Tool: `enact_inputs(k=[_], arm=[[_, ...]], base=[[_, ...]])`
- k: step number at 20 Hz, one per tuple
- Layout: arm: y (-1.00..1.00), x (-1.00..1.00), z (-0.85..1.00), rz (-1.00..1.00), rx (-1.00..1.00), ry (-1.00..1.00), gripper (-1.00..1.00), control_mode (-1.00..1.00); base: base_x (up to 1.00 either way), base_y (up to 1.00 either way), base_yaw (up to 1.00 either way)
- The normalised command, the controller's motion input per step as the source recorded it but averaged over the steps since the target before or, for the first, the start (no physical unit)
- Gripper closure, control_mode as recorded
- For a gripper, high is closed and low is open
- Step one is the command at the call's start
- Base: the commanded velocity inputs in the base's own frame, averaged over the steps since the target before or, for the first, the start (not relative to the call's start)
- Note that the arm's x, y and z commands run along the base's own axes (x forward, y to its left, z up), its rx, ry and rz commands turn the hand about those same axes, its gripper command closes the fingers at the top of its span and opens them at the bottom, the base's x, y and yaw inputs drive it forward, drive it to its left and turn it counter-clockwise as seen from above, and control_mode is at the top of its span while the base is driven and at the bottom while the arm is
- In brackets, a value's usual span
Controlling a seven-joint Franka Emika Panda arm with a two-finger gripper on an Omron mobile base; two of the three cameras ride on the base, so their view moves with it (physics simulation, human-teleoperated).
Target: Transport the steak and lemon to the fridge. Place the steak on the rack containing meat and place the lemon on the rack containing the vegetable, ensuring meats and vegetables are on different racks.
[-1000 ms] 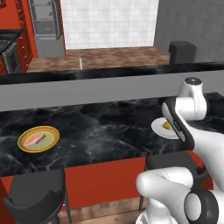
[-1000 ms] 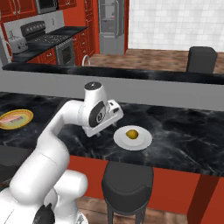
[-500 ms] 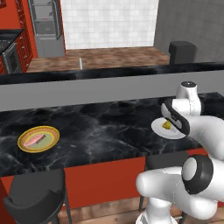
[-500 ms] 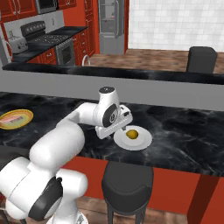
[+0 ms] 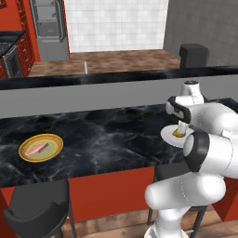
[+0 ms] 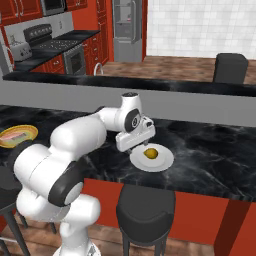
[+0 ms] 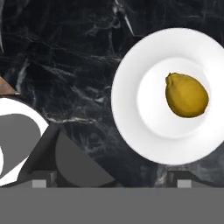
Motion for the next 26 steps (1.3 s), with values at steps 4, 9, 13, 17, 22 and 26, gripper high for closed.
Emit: enact_inputs(k=[4,9,13,17,22,26], arm=[[-0.12,0.25,-0.27,0.04,0.04,0.12,-1.00,-1.00],[-0.21,0.19,-0.29,0.05,0.07,0.08,-1.00,-1.00],[-0.18,0.12,-0.29,0.03,0.06,0.03,-1.00,-1.00],[-0.02,0.20,-0.25,0.03,0.01,0.00,-1.00,-1.00],[0.00,0.30,-0.24,0.00,0.03,0.00,-1.00,-1.00],[0.00,0.29,-0.14,0.00,0.03,0.00,-1.00,-1.00]], base=[[0.00,0.00,0.00],[0.00,0.00,0.00],[0.00,0.00,0.00],[0.00,0.00,0.00],[0.00,0.00,0.00],[0.00,0.00,0.00]])
